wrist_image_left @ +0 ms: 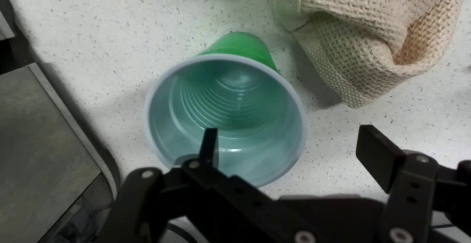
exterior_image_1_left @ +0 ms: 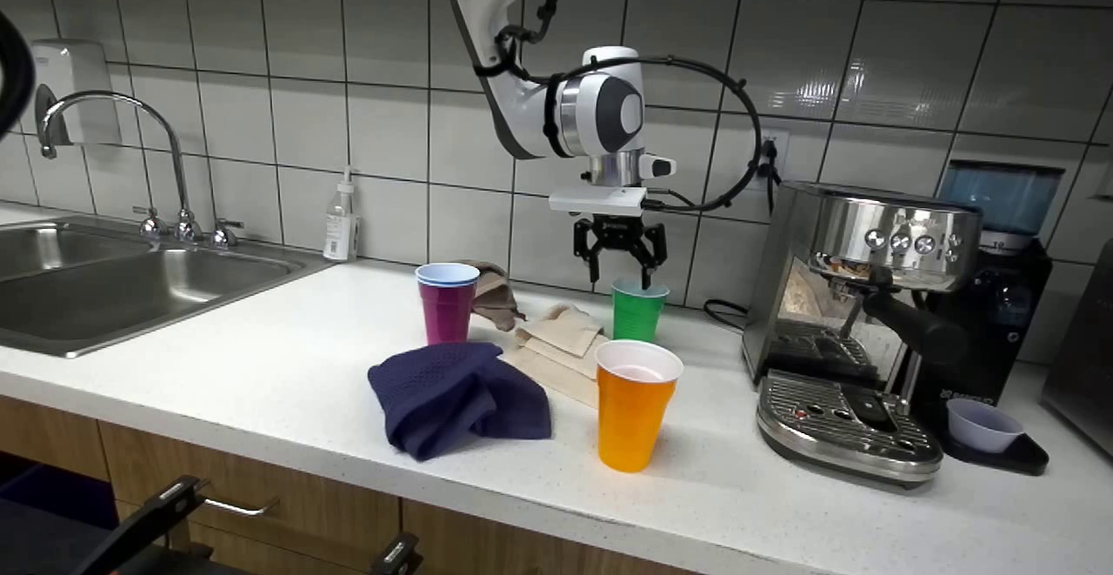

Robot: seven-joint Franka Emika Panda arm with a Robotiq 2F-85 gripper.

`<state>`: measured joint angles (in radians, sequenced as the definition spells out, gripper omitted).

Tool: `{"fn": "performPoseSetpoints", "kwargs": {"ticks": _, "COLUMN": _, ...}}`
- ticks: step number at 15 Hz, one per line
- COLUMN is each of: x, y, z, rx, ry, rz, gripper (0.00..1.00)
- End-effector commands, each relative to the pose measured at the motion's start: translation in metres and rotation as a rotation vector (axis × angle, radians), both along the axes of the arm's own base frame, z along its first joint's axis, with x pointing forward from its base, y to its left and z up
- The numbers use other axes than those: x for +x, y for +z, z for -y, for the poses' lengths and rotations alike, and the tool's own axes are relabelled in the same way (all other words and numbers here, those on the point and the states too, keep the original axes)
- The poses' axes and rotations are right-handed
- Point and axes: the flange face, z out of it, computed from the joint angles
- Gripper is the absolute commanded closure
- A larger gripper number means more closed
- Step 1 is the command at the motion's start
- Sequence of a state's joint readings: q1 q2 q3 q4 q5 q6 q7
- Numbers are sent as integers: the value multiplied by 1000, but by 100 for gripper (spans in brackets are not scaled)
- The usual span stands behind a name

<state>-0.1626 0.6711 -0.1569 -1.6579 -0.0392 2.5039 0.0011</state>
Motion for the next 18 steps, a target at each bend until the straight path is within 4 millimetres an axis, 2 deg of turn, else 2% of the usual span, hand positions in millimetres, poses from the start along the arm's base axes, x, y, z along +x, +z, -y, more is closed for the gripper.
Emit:
{"fn": "performPoseSetpoints", "kwargs": {"ticks": 1, "x": 7, "y": 5, "z": 7, "rx": 6, "ry": -24, "rz": 5, "gripper": 35}}
{"fn": "performPoseSetpoints", "kwargs": {"ticks": 9, "x": 7, "y": 5, "z": 9, "rx": 1, "ry": -20, "rz": 3, "gripper": 97}}
{"fn": "performPoseSetpoints", "kwargs": {"ticks": 12, "x": 6, "y": 4, "z": 8, "rx": 2, "ry": -16, "rz": 0, "gripper": 100}}
{"fn": "performPoseSetpoints", "kwargs": {"ticks": 18, "x": 4, "y": 24, "z": 11, "rx": -15, "ry": 4, "rz": 59, "gripper": 99}}
